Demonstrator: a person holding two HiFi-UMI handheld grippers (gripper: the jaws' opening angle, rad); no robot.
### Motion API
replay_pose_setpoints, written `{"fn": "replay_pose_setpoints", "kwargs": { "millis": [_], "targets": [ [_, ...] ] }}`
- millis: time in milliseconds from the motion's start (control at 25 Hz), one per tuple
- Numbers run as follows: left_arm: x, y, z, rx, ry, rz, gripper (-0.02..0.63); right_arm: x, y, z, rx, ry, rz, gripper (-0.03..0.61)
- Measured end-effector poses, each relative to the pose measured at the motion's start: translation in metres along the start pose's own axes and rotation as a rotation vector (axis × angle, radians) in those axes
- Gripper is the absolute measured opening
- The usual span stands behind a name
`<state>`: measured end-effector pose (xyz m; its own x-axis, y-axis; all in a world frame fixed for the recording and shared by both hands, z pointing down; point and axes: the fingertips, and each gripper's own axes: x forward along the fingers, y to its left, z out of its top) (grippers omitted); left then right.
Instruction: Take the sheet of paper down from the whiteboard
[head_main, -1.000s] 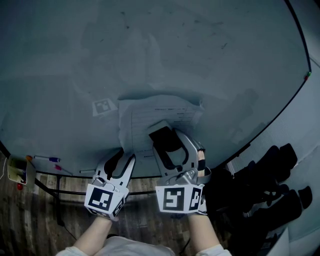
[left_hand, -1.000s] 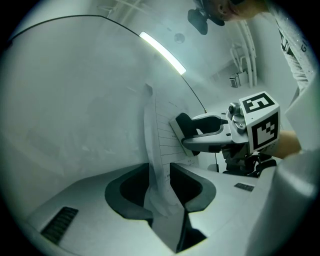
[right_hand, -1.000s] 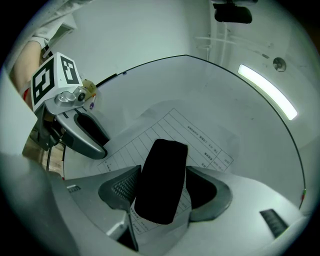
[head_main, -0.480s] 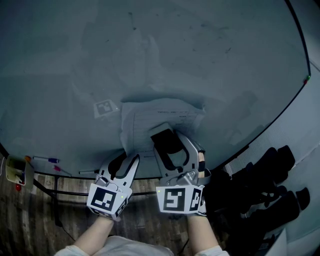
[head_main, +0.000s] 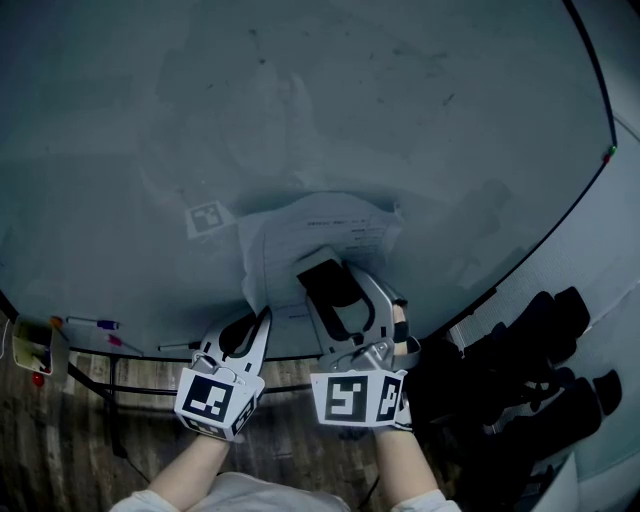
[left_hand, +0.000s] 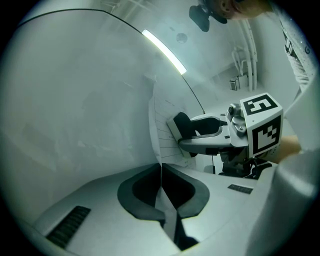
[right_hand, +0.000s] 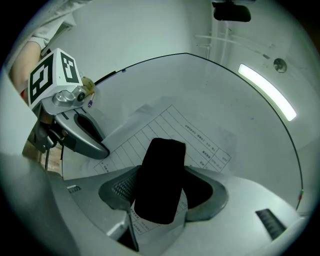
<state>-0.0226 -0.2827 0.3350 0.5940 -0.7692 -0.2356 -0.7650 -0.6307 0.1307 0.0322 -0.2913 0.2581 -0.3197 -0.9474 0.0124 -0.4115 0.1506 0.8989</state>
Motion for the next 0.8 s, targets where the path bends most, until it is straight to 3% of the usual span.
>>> {"fn": "replay_pose_setpoints", "kwargs": {
  "millis": [800],
  "targets": [
    [-0.011, -0.001, -0.006, -0.046, 0.0, 0.026, 0.015, -0.008, -0.006, -0.009, -0.002, 0.036, -0.008, 0.261]
  ]
}}
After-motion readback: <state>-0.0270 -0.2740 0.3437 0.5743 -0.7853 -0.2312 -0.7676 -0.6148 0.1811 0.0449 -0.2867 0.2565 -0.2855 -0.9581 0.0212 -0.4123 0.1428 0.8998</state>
